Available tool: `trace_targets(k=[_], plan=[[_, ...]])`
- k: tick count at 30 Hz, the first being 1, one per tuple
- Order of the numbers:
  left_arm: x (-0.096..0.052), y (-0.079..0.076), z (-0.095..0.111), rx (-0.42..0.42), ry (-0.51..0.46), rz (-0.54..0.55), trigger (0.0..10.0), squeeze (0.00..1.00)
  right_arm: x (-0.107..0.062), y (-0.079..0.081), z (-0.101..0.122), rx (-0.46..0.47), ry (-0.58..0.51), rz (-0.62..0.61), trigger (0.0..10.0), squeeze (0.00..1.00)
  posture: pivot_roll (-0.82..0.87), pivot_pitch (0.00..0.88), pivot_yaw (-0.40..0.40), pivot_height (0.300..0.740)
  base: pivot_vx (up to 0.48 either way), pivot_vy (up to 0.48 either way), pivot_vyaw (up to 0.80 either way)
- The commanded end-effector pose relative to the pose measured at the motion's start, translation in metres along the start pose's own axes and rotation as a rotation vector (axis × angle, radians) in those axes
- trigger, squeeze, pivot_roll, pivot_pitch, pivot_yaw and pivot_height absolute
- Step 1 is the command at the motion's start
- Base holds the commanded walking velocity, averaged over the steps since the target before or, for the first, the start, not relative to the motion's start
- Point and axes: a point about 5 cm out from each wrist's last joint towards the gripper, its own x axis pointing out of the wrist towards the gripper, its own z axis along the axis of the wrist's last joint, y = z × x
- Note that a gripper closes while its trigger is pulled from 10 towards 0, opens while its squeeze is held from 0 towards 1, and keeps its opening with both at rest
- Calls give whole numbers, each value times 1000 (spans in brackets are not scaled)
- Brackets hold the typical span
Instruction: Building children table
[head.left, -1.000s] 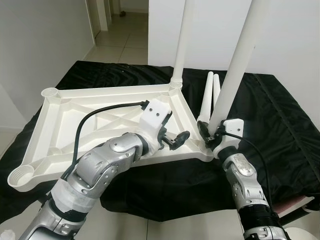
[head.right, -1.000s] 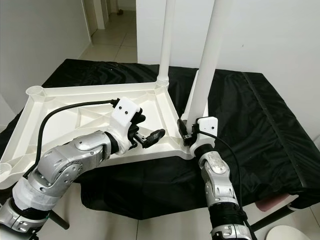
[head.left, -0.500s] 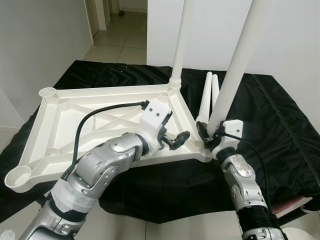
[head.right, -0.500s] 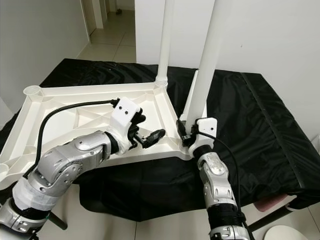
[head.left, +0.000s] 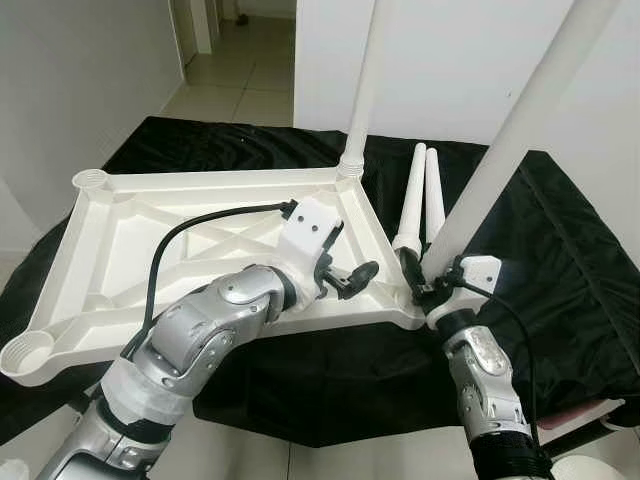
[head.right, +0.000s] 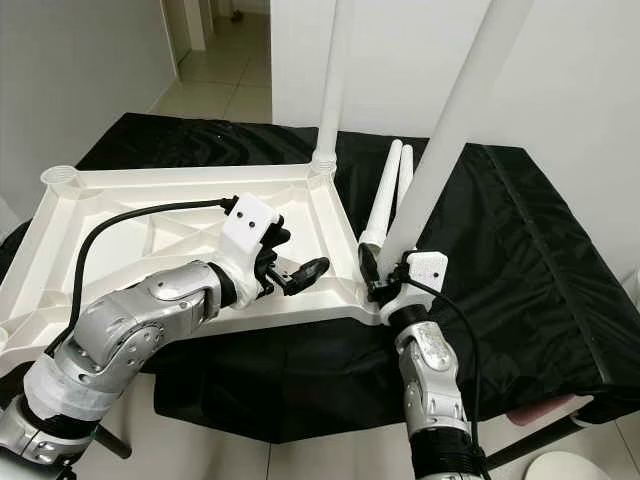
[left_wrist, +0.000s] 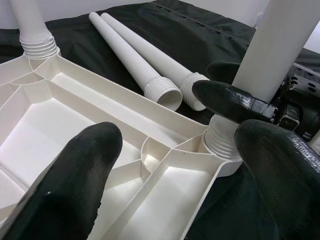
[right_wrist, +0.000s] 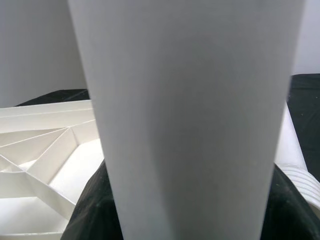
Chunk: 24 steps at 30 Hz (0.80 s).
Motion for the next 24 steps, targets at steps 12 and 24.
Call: trace_targets(k=[12, 24], plan=[[0, -9, 6, 24, -16, -163, 10000, 0, -7, 8, -38, -24, 241, -63, 10000, 0, 17, 16, 22, 740, 0, 0, 0], [2, -9, 6, 23, -22, -156, 10000, 0, 1, 24, -31, 19, 177, -409, 10000, 0, 13, 23, 17, 740, 0, 0, 0]])
